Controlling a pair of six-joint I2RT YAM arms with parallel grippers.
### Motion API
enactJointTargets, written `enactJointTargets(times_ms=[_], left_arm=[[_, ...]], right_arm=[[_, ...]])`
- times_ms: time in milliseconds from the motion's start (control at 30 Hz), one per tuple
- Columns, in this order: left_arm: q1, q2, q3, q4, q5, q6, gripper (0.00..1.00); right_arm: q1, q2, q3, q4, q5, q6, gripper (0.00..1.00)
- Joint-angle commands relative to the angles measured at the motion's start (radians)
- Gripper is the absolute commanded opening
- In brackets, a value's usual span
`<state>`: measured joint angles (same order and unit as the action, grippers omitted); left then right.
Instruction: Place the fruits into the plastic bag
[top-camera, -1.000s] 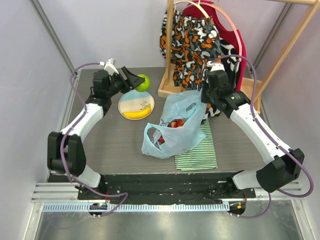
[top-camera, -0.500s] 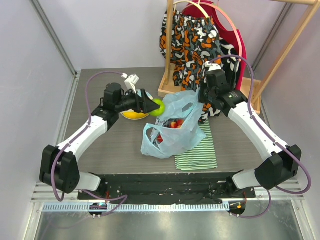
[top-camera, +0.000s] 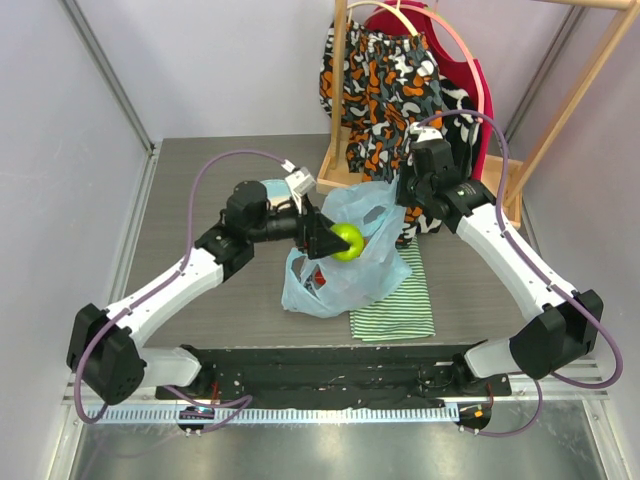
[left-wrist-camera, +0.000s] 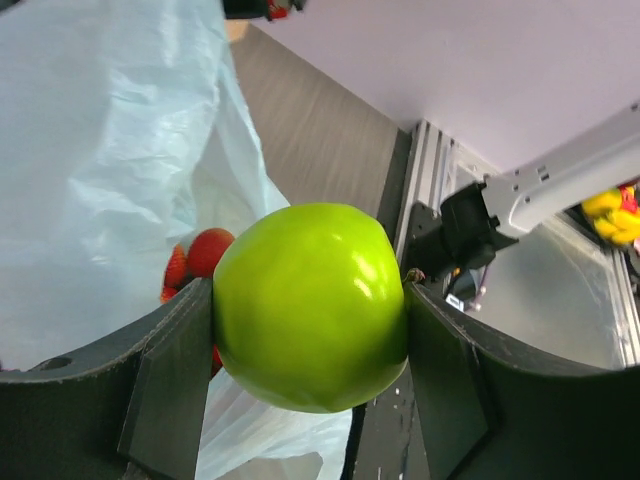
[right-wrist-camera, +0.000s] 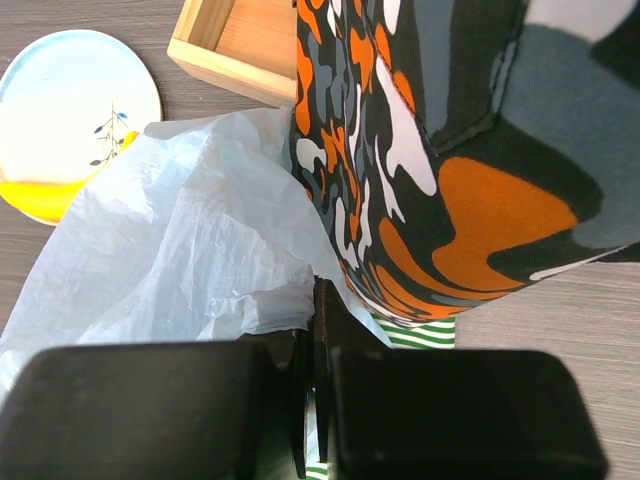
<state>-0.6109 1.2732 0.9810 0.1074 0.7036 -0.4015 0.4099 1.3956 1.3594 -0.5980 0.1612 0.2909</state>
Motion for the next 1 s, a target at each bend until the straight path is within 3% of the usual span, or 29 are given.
enactJointTargets(times_ms=[0, 133, 233, 367, 467, 667, 967], left_arm=[[-0.018, 0.054, 0.074, -0.052, 0.011, 0.056, 0.38], [-0.027, 0.107, 0.113, -0.072, 0.057, 0.046, 0.38], [-0.030, 0.135, 0.120, -0.104, -0.009, 0.075, 0.37], [-0.029, 0.150, 0.153, -0.242, -0.229, 0.098, 0.37], [-0.029, 0.140, 0.147, -0.252, -0.337, 0.084, 0.36], [-0.082, 0.172, 0.143, -0.241, -0.339, 0.055, 0.36], [-0.164, 0.222, 0.151, -0.238, -0.381, 0.038, 0.44]], right_arm=[[-0.003, -0.026, 0.024, 0.043, -0.011, 0.004, 0.01], [-0.003, -0.040, 0.003, 0.046, 0.001, 0.002, 0.01], [-0.003, -0.046, -0.003, 0.044, 0.003, 0.001, 0.01], [-0.005, -0.050, -0.008, 0.044, 0.011, -0.004, 0.01], [-0.003, -0.049, -0.013, 0.047, 0.012, -0.006, 0.01], [-0.003, -0.032, -0.014, 0.056, -0.005, 0.001, 0.01], [-0.003, -0.038, -0.017, 0.060, -0.003, 0.002, 0.01]])
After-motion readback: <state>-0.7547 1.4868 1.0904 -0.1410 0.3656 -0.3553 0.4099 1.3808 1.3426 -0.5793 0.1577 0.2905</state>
